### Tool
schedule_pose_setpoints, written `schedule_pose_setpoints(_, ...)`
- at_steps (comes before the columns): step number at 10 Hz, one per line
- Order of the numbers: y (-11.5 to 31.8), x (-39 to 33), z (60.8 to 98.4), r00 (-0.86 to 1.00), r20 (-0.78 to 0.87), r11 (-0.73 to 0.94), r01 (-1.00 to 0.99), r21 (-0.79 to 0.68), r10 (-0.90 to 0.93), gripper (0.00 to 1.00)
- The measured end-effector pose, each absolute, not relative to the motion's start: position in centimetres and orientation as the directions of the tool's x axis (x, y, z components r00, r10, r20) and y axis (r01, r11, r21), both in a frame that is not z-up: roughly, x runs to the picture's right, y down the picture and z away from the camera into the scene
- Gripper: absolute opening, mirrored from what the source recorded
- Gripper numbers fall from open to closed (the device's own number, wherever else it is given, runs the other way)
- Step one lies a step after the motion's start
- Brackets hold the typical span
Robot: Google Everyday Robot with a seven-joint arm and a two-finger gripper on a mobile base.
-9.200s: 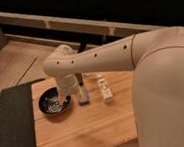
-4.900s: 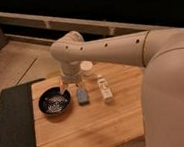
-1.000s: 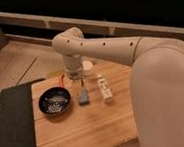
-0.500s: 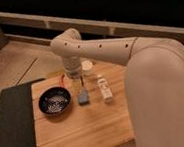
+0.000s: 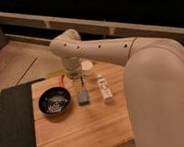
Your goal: Push the ceramic bowl across the table
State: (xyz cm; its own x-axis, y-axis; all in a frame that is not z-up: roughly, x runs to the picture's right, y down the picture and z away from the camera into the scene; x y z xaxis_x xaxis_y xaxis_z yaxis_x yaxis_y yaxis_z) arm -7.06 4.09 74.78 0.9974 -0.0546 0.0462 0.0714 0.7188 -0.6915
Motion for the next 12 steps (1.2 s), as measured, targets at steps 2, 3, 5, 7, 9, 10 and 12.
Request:
schedule_pose_setpoints(2, 3.5, -4.8, 76.9, 1.0, 0.009, 0.762, 0.02, -0.647, -0.018, 0.65)
schedule_pose_setpoints(3, 3.6, -4.6, 77.8, 0.999, 0.008, 0.778, 0.034, -0.628, -0.037, 0.65)
schedule_pose_setpoints(5, 4.1, -4.6, 79.5, 0.997, 0.01, 0.787, 0.072, -0.613, -0.083, 0.65)
schedule_pose_setpoints(7, 5.0, -5.0, 81.2, 0.989, 0.023, 0.772, 0.127, -0.623, -0.144, 0.65)
schedule_pose_setpoints(9, 6.1, -6.8, 82.9, 0.978, 0.058, 0.74, 0.189, -0.645, -0.2, 0.65)
schedule_pose_setpoints(10, 6.5, -7.5, 83.8, 0.972, 0.07, 0.726, 0.214, -0.654, -0.223, 0.65)
schedule_pose_setpoints(12, 7.1, -9.2, 85.2, 0.956, 0.091, 0.699, 0.268, -0.663, -0.28, 0.65)
